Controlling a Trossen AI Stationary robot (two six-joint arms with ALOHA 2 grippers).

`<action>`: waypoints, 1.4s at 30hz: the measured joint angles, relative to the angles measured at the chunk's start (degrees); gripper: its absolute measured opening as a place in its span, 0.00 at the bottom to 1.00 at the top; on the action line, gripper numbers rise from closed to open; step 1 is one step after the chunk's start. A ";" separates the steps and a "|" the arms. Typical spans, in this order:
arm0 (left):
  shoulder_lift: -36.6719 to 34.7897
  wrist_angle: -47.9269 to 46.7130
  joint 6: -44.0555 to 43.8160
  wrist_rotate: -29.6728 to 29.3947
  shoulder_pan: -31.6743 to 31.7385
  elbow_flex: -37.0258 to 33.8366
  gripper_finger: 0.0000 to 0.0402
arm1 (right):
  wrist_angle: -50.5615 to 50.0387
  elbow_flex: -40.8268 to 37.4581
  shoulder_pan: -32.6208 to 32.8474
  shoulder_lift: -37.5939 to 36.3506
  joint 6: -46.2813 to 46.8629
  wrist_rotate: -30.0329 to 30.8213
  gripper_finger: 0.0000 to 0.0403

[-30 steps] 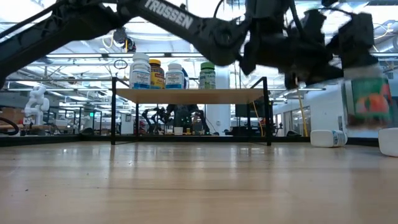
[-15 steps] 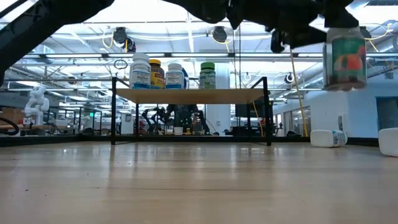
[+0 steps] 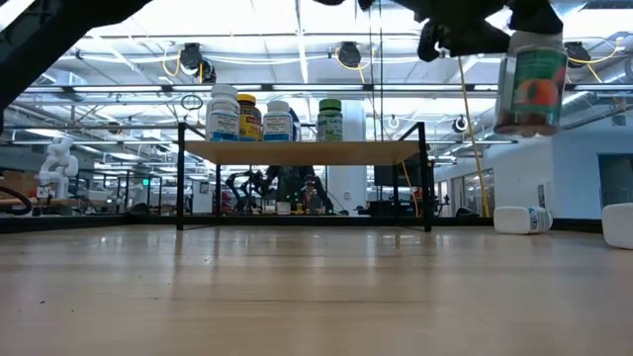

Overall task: Pick and place medicine bottles onto shelf by color
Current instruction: Put the dark green medicine bottle on the shelf

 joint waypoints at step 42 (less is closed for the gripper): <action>-35.56 10.21 -12.57 -21.78 -5.22 -52.38 0.57 | -0.81 -0.07 -0.02 5.72 -2.04 13.25 0.32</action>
